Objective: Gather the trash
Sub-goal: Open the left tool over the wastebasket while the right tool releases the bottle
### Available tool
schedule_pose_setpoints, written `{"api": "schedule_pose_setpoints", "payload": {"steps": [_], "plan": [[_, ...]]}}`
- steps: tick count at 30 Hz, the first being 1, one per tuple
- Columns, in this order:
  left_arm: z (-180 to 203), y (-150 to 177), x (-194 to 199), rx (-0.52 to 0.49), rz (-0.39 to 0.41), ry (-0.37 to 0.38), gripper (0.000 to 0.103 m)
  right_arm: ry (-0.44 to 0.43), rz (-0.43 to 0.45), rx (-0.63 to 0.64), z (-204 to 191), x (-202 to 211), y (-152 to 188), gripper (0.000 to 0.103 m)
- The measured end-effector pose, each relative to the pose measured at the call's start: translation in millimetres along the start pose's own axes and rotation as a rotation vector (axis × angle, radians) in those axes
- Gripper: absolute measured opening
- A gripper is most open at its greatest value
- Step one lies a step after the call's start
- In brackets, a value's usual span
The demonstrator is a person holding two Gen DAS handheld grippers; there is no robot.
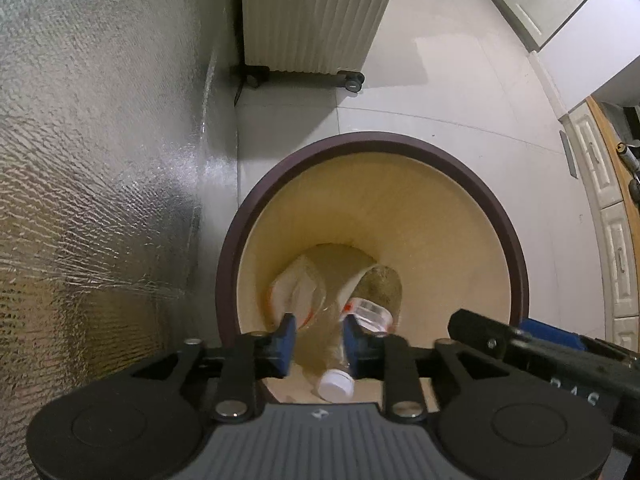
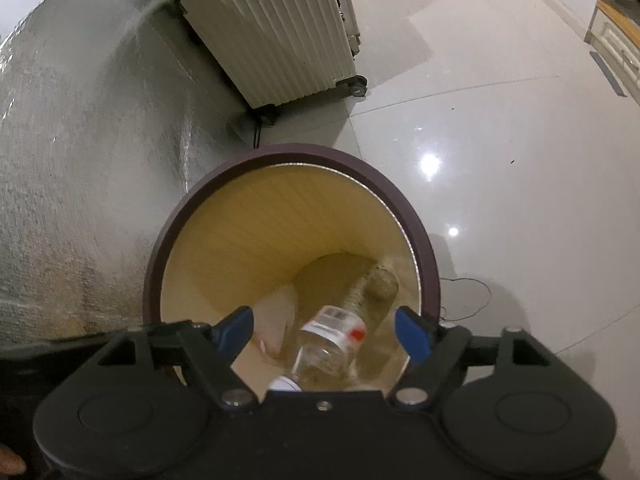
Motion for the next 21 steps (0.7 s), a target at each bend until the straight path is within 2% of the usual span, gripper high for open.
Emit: {"api": "schedule_pose_setpoints", "payload": {"steps": [8, 12, 16, 21], "plan": [[2.5, 6.1, 2.6, -0.014, -0.015, -0.031, 0.051, 0.034, 0.016, 0.076, 0.2, 7.6, 11.4, 0.078], [-2.1, 10.4, 8.9, -0.005, -0.017, -0.035, 0.067, 0.039, 0.031, 0.107, 2.9, 16.1, 15.3, 0.079], [-8.2, 18.8, 17.0, 0.011, -0.005, -0.049, 0.084, 0.041, 0.051, 0.136, 5.6, 23.1, 16.8, 0.088], [-11.9, 28.8, 27.5, 0.025, 0.008, -0.072, 0.098, 0.047, 0.072, 0.151, 8.3, 34.1, 23.1, 0.092]]}}
Point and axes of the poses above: each gripper's, at about its wrist camera, not at the fingertips, and x roughly against the way its jaws point, z to its right, y to its underside, the point moved 5 cm from there along -x, roughly the way its jaws point, and after that the axes turned 4 degrees about -z, right-handed, at the moved point
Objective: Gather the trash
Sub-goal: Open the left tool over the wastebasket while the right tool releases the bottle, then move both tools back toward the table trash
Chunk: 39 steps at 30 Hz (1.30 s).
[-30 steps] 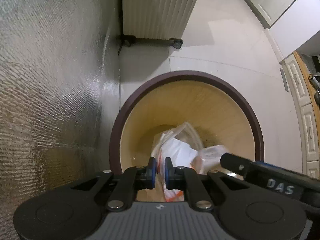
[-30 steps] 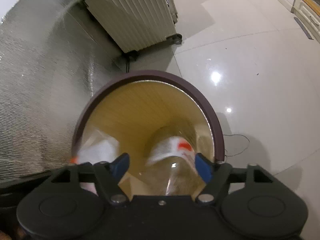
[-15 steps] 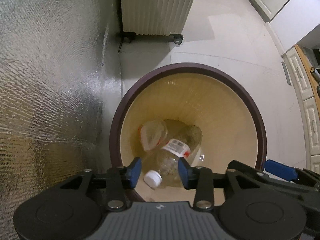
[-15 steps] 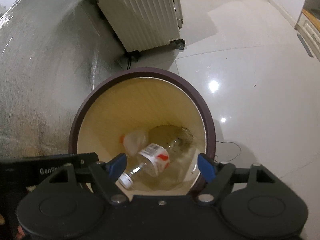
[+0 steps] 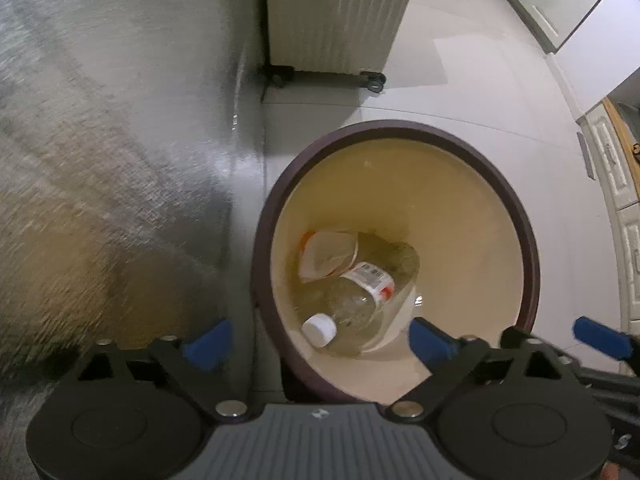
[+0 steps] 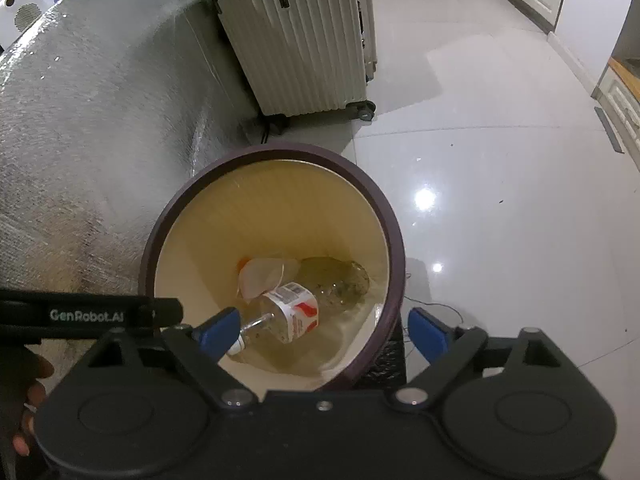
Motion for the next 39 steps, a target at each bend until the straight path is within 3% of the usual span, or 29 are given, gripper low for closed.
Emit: {"api": "schedule_pose_setpoints", "payload": {"steps": [4, 14, 20, 30, 39], "plan": [[-1.0, 11.1, 10.1, -0.015, 0.008, -0.009, 0.103, 0.007, 0.017, 0.005, 0.8, 10.9, 6.9, 0.093], [-4.5, 34.5, 48.9, -0.058, 0.1, -0.009, 0.103, 0.045, 0.084, 0.01, 8.5, 38.8, 23.0, 0.103], [-1.4, 50.7, 73.6, -0.097, 0.156, 0.0, 0.103, 0.064, 0.122, 0.005, 11.6, 58.4, 32.6, 0.103], [-0.9, 73.8, 116.5, -0.126, 0.255, 0.058, 0.103, 0.081, 0.208, 0.031, 9.0, 102.8, 51.5, 0.103], [-0.1, 95.1, 177.2, -0.155, 0.4, 0.15, 0.103, 0.085, 0.357, 0.036, 6.2, 170.8, 65.1, 0.103]]}}
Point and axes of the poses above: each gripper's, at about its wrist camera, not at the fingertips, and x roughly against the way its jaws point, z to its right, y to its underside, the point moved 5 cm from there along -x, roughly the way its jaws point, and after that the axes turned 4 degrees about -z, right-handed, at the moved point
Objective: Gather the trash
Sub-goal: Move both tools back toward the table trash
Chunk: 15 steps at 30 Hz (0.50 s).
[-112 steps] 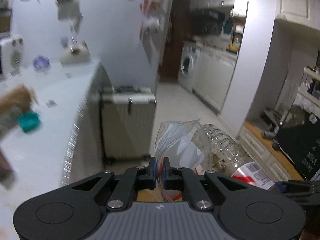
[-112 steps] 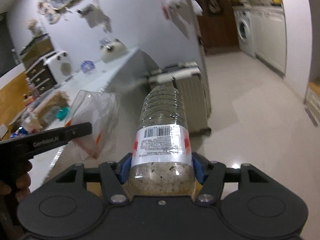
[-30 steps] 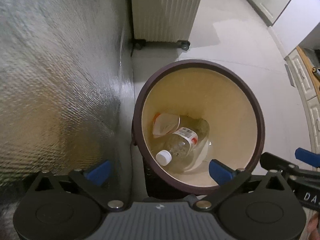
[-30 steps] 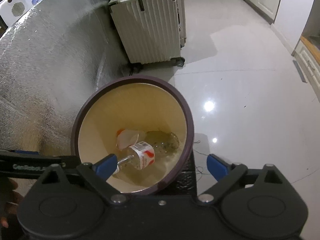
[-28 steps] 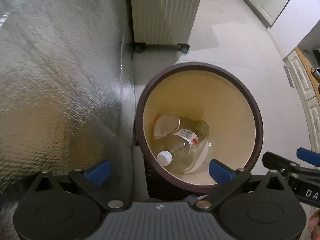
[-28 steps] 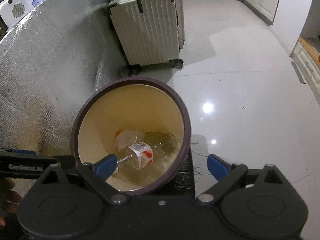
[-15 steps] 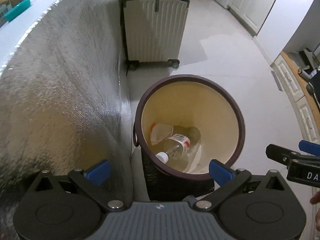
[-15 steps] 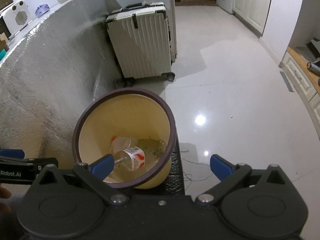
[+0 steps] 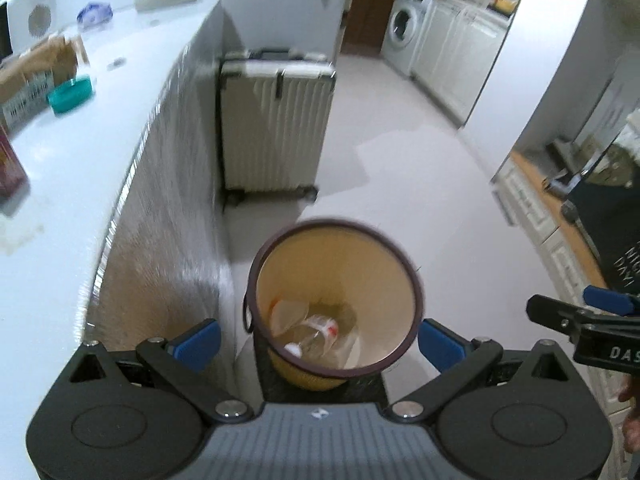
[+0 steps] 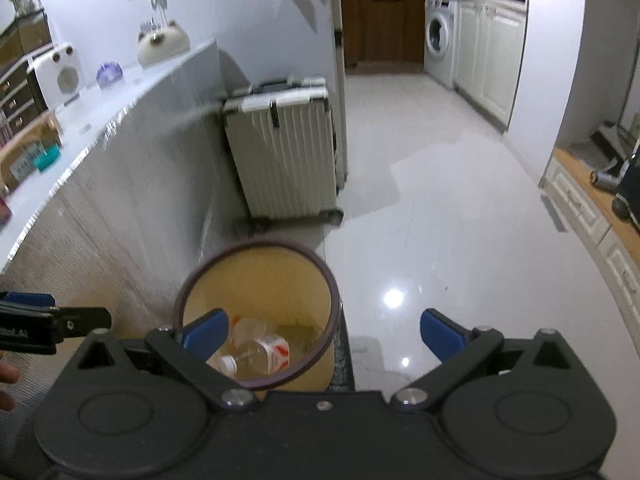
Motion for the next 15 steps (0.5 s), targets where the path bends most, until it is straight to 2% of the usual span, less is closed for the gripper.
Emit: {"api": "schedule_pose_setpoints", "payload": {"steps": [8, 15], "plan": [[5.6, -0.7, 70.7, -0.046, 0.192, 0.008, 0.103, -0.016, 0.148, 0.009, -5.6, 56.7, -8.9, 0.103], [-25.0, 8.7, 120.8, -0.01, 0.349, -0.044, 0.103, -0.059, 0.269, 0.035, -26.8, 89.5, -15.8, 0.103]]}}
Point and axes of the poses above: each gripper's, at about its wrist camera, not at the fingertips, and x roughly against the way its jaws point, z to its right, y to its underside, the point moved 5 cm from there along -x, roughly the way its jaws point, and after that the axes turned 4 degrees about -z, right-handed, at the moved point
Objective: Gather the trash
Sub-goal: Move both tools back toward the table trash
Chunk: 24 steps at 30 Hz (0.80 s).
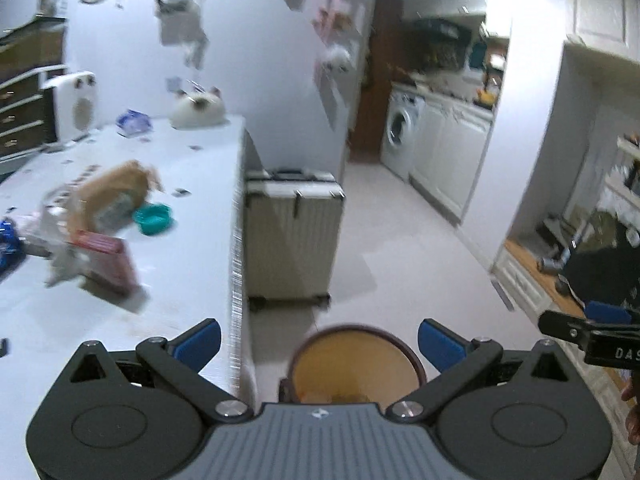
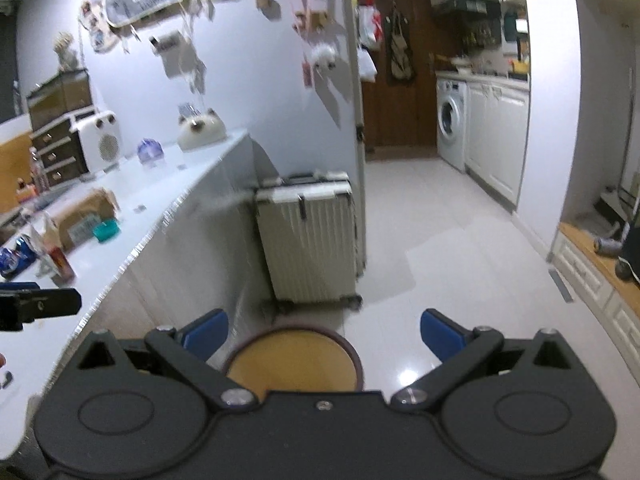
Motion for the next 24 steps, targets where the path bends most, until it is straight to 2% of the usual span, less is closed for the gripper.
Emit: {"api": "schedule_pose_setpoints", "payload": {"steps": [7, 17, 24], "plan": [[-58.8, -0.5, 36.2, 0.062, 0.097, -0.088, 0.103, -0.068, 0.065, 0.07, -40.4, 1.4, -3.0, 0.103], [-163.1, 14.8, 72.1, 0.2, 0.151, -0.286, 0.103, -0.191, 0.108, 0.148, -120.8, -12.2, -2.5, 0.103], [-225.0, 21.0, 84.6, 0.246, 0.146, -0.391, 0.103, -0.276, 0.155, 0.205, -171.9, -23.6, -9.1, 0.103]]}}
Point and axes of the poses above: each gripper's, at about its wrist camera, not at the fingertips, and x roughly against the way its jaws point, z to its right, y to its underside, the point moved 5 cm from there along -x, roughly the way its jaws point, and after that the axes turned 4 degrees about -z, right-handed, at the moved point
